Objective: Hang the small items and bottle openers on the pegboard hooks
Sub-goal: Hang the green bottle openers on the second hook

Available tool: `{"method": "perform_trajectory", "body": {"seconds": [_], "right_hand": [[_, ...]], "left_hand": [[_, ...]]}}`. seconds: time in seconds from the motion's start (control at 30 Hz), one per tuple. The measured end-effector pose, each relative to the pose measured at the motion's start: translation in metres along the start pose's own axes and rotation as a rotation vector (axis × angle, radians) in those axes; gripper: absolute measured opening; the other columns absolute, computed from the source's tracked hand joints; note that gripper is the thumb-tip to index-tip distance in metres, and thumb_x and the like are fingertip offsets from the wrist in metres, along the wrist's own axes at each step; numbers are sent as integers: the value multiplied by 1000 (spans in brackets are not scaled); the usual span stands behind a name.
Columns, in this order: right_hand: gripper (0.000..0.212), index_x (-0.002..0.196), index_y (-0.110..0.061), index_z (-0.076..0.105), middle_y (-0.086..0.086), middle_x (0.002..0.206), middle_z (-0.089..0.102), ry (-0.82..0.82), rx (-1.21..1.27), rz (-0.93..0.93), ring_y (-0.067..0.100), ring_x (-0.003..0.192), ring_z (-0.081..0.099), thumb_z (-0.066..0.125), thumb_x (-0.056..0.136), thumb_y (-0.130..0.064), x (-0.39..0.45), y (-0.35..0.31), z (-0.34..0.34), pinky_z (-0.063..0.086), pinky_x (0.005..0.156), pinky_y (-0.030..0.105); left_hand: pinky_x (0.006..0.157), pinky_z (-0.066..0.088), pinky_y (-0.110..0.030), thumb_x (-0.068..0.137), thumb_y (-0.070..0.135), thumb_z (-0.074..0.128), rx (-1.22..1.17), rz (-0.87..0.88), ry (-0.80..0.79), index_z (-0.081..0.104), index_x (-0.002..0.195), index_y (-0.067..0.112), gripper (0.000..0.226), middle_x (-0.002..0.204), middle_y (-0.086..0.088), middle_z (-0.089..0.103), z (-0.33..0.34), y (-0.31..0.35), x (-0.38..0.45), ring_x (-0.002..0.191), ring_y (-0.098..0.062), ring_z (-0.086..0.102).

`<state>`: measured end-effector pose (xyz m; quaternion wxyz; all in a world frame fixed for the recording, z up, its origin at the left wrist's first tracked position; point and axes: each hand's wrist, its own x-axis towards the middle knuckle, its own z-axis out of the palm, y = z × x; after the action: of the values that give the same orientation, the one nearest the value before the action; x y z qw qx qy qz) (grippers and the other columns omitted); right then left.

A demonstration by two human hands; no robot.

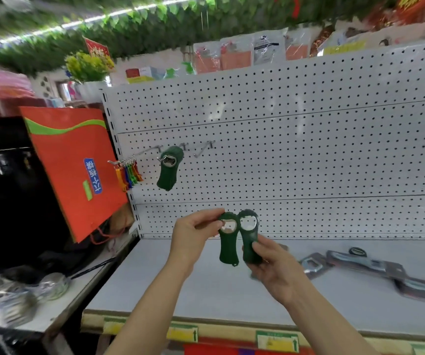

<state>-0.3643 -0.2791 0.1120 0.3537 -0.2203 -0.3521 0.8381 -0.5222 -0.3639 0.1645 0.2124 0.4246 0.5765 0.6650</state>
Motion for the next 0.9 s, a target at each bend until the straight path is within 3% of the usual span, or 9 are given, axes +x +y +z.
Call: {"method": "perform_trajectory", "body": {"seconds": [0.1, 0.37, 0.5, 0.63, 0.9], "right_hand": [[25, 113, 3, 61, 19, 96, 69, 7, -59, -62, 28, 88, 66, 53, 90, 8, 1, 0, 20, 53, 79, 38], [18, 100, -3, 64, 12, 86, 72, -35, -153, -197, 25, 84, 67, 54, 90, 8, 26, 13, 87, 54, 83, 40], [19, 105, -2, 64, 12, 90, 71, -32, -176, -252, 21, 80, 68, 55, 90, 6, 42, 27, 123, 55, 83, 40], [23, 112, 3, 61, 14, 91, 70, -15, -181, -304, 21, 82, 69, 55, 90, 6, 49, 39, 148, 56, 85, 41], [20, 108, 1, 63, 16, 92, 71, 8, -222, -356, 24, 84, 69, 57, 89, 6, 49, 38, 176, 57, 78, 37]], "left_hand": [[83, 57, -24, 84, -6, 70, -15, 58, 35, 76, 102, 19, 32, 99, 0, 77, -22, 16, 8, 96, -15, 72], [83, 57, -26, 84, -6, 70, -32, 184, 56, 74, 110, 14, 33, 102, 0, 77, -91, 52, 59, 101, -17, 71], [86, 57, -28, 86, -5, 68, -34, 232, 30, 75, 109, 15, 31, 103, -1, 77, -119, 59, 83, 102, -16, 70], [88, 58, -31, 86, -5, 68, -38, 250, 6, 73, 114, 8, 31, 108, -4, 75, -138, 61, 109, 104, -20, 70], [84, 59, -27, 86, -3, 68, -23, 195, -55, 75, 109, 13, 29, 109, -3, 75, -147, 67, 135, 102, -16, 70]]}}
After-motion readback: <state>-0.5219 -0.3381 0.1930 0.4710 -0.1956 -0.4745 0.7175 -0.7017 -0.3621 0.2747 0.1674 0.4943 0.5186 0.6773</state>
